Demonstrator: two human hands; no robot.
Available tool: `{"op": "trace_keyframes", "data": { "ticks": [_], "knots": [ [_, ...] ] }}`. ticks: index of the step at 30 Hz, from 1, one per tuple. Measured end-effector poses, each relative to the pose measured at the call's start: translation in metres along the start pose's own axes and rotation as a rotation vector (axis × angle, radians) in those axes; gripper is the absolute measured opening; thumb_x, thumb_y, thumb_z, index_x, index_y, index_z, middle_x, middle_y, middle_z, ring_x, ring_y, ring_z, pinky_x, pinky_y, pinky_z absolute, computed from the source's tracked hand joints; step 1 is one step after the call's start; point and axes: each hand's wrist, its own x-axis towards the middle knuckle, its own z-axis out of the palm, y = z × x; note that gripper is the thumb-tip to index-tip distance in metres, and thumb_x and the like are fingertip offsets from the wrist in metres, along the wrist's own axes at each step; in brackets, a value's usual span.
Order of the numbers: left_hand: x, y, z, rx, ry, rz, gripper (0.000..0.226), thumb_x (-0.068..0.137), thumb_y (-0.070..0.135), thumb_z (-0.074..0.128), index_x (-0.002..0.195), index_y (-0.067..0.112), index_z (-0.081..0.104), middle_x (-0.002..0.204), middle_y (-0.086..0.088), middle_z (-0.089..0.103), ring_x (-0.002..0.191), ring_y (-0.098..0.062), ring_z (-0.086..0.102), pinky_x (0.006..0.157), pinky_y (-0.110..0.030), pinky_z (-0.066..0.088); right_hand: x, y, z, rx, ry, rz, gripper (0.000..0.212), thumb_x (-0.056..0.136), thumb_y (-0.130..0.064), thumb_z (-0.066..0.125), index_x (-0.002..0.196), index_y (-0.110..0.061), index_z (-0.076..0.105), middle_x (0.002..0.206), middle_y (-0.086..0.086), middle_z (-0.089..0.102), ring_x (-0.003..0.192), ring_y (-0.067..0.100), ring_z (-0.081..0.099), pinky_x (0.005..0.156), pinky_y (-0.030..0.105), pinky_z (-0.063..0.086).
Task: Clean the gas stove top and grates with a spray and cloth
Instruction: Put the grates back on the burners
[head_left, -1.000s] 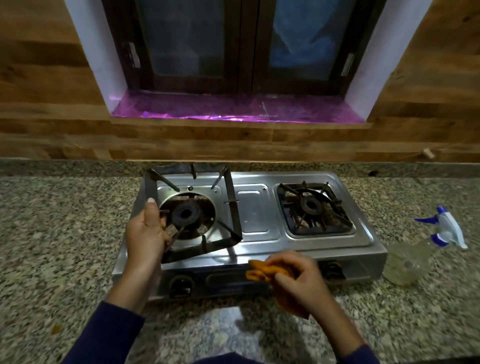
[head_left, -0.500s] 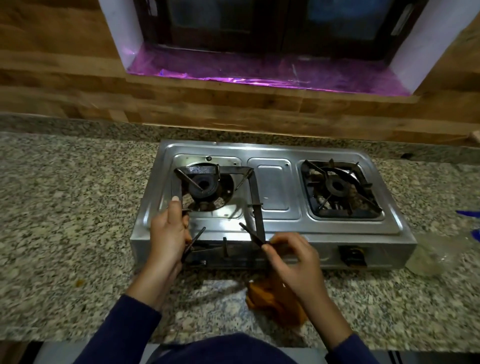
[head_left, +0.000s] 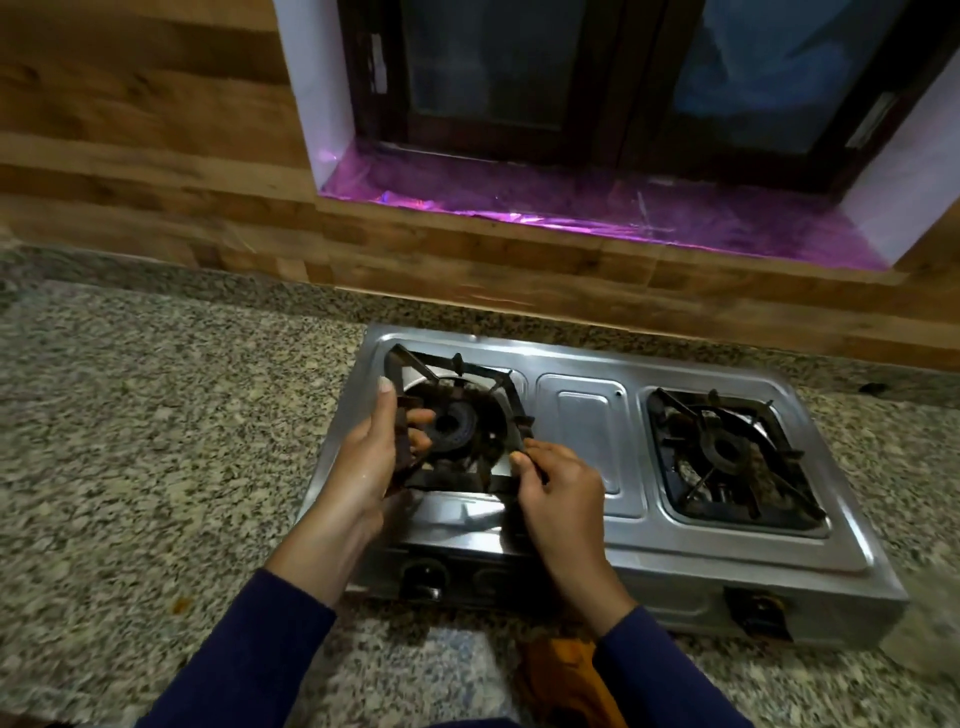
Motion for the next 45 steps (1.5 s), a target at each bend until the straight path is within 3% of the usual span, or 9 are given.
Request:
{"op": "trace_keyframes", "data": {
  "ticks": [6,9,14,17,21,26,30,35,45],
  "knots": [
    [0.01,0.001,-0.008,-0.035,-0.111,-0.017,0.028,0.092,0.018,0.066,0.12,0.017,0.062,0.107,-0.003,0.076,0.086,-0.009,0.074,0.085,-0.033,0.053,0.014,0.007,0.005,-0.021,0.026,0.091,0.012,0.089,-0.014,0.069,0.095,-0.01,0.078,0.09,-0.002,0.074,0.078,0.005,0.061,0.072,-0.002,0.038],
    [0.014,0.0,-0.012,-0.036,-0.115,0.018,0.051,0.088,0.016,0.071,0.135,0.022,0.052,0.116,-0.006,0.072,0.099,-0.013,0.072,0.089,-0.031,0.054,0.019,0.008,0.006,-0.032,0.025,0.062,0.011,0.089,-0.014,0.068,0.093,-0.011,0.078,0.089,-0.003,0.073,0.077,0.005,0.062,0.073,0.007,0.046],
    [0.018,-0.004,-0.022,0.049,-0.139,0.137,0.047,0.082,0.0,0.074,0.12,0.02,0.057,0.102,-0.002,0.076,0.099,-0.018,0.073,0.076,-0.024,0.058,0.022,0.008,0.013,-0.061,0.019,0.039,0.009,0.089,-0.017,0.069,0.087,-0.013,0.077,0.084,-0.002,0.072,0.075,0.012,0.065,0.071,0.03,0.055],
    [0.02,-0.01,-0.028,0.178,-0.065,0.203,0.023,0.077,0.004,0.08,0.093,0.014,0.067,0.1,-0.004,0.075,0.097,-0.016,0.072,0.093,-0.038,0.056,0.02,0.006,0.019,-0.08,0.019,0.03,0.009,0.089,-0.018,0.07,0.086,-0.013,0.077,0.083,-0.002,0.072,0.073,0.013,0.065,0.069,0.033,0.056],
    [0.023,-0.018,-0.032,0.272,0.056,0.28,0.017,0.071,0.012,0.086,0.074,0.017,0.07,0.079,-0.001,0.076,0.083,-0.021,0.074,0.077,-0.036,0.059,0.015,0.005,0.025,-0.115,-0.01,0.028,0.011,0.09,-0.022,0.068,0.085,-0.015,0.076,0.082,-0.004,0.07,0.071,0.012,0.064,0.067,0.035,0.055],
    [0.032,-0.034,-0.041,0.481,0.181,0.345,0.018,0.071,0.024,0.088,0.071,0.02,0.07,0.113,0.009,0.068,0.104,-0.01,0.064,0.077,-0.023,0.047,0.014,-0.003,0.029,-0.289,0.006,-0.009,0.016,0.088,-0.031,0.069,0.082,-0.017,0.074,0.085,-0.003,0.072,0.067,0.021,0.066,0.057,0.032,0.053],
    [0.038,-0.04,-0.048,0.585,0.253,0.38,0.018,0.069,0.03,0.088,0.07,0.027,0.07,0.097,0.013,0.071,0.097,-0.013,0.068,0.071,-0.023,0.048,0.013,-0.005,0.036,-0.376,-0.051,-0.004,0.021,0.089,-0.038,0.065,0.086,-0.02,0.076,0.092,-0.006,0.073,0.074,0.022,0.069,0.059,0.031,0.053],
    [0.038,-0.049,-0.054,0.75,0.298,0.429,0.023,0.066,0.044,0.087,0.064,0.039,0.065,0.085,0.028,0.062,0.101,-0.012,0.063,0.089,-0.049,0.051,0.01,0.001,0.039,-0.443,-0.133,0.008,0.026,0.091,-0.042,0.06,0.091,-0.02,0.074,0.098,-0.006,0.072,0.079,0.023,0.068,0.065,0.033,0.055],
    [0.038,-0.056,-0.052,0.808,0.301,0.491,0.024,0.068,0.038,0.088,0.067,0.037,0.064,0.101,0.013,0.075,0.13,-0.022,0.054,0.102,-0.056,0.043,0.006,0.009,0.038,-0.419,-0.14,-0.071,0.024,0.092,-0.035,0.062,0.085,-0.015,0.073,0.095,-0.002,0.07,0.074,0.024,0.068,0.057,0.03,0.049]
  ]
}}
